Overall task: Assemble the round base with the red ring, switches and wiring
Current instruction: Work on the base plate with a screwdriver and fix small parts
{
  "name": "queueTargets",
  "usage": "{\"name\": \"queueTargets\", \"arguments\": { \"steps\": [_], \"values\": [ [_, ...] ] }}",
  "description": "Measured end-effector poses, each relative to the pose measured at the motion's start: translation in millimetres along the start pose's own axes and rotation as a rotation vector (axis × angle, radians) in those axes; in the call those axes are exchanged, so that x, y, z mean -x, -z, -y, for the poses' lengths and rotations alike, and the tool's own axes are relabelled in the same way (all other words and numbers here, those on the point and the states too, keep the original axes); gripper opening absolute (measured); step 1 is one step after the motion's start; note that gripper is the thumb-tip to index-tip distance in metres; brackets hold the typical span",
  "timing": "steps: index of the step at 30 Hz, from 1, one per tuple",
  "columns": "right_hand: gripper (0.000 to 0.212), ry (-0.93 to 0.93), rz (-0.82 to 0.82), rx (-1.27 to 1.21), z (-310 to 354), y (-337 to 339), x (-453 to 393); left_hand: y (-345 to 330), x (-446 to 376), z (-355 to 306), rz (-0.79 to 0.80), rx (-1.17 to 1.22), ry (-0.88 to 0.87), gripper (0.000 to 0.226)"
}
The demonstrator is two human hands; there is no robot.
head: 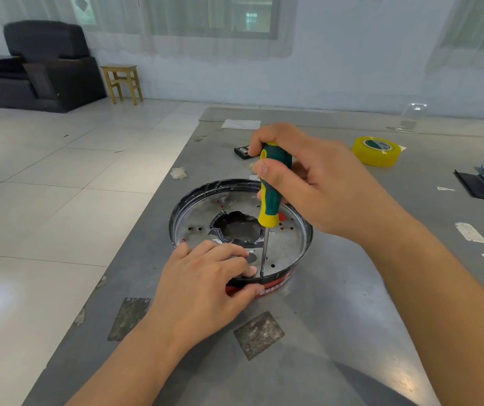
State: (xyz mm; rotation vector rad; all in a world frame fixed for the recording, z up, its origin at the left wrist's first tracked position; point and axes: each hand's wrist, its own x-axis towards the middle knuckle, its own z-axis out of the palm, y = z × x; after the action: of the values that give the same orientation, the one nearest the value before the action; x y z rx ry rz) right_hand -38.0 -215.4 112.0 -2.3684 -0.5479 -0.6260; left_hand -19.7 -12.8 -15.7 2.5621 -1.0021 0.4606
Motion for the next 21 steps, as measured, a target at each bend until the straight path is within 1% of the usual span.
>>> {"name": "queueTargets", "arguments": {
  "steps": [4,8,10,12,14,17,21],
  "values": [
    [0.01,0.019,-0.019,0.062,2,-2,-2,0,0,0,0.009,-0.008,0.005,0.044],
    [0.012,0.035,-0.028,0.049,2,-1,1,0,0,0,0.024,-0.022,0.004,0.045],
    [0.017,0.029,-0.009,0.046,1,2,3,0,-1,0,0.027,-0.029,0.002,0.04],
    [0.03,0.002,0.04,0.024,0,5,5,1,-1,0,0.03,-0.03,0.003,0.039],
    [0.042,-0.041,0.078,-0.039,-1,9,7,1,-1,0,0.042,-0.032,0.008,0.043],
    [0.045,-0.069,0.084,-0.078,-5,15,7,0,-1,-1,0.056,-0.042,0.017,0.048],
    [0.046,-0.094,0.068,-0.137,-13,19,7,0,-1,-1,0.041,-0.037,0.003,0.048]
  ]
}}
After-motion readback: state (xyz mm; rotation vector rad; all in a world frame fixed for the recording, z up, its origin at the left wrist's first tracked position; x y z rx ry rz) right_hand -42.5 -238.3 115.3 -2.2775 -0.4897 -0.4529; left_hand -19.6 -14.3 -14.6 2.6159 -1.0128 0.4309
